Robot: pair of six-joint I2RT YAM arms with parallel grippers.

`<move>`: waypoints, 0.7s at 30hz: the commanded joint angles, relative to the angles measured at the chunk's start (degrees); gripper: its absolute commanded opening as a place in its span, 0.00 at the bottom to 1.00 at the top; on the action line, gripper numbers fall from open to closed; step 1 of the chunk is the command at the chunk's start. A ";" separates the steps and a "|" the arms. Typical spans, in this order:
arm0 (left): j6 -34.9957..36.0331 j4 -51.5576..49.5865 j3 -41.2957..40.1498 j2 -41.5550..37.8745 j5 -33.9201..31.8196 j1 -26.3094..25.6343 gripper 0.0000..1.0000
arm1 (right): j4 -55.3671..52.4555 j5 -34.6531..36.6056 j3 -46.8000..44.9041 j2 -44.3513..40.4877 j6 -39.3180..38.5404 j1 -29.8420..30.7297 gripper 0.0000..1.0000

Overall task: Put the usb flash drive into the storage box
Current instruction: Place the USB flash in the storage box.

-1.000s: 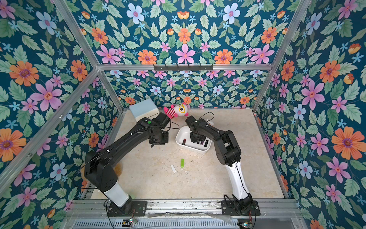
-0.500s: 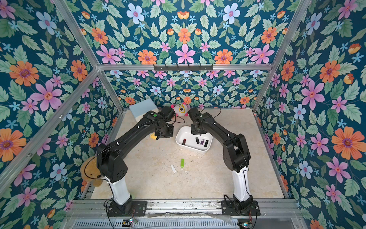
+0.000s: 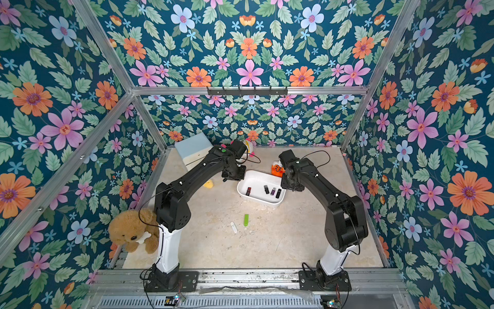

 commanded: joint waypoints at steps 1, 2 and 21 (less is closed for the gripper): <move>2.25 3.15 0.57 2.32 2.43 -0.05 0.00 | -0.88 0.86 -1.36 -1.27 2.19 -0.22 0.50; 2.56 3.46 0.77 3.26 2.86 -0.05 0.00 | -1.10 0.86 -1.68 -1.51 2.36 -0.45 0.51; 2.51 4.47 3.51 13.80 3.88 -2.18 0.00 | -1.83 1.10 -6.57 -6.55 2.29 -2.58 0.54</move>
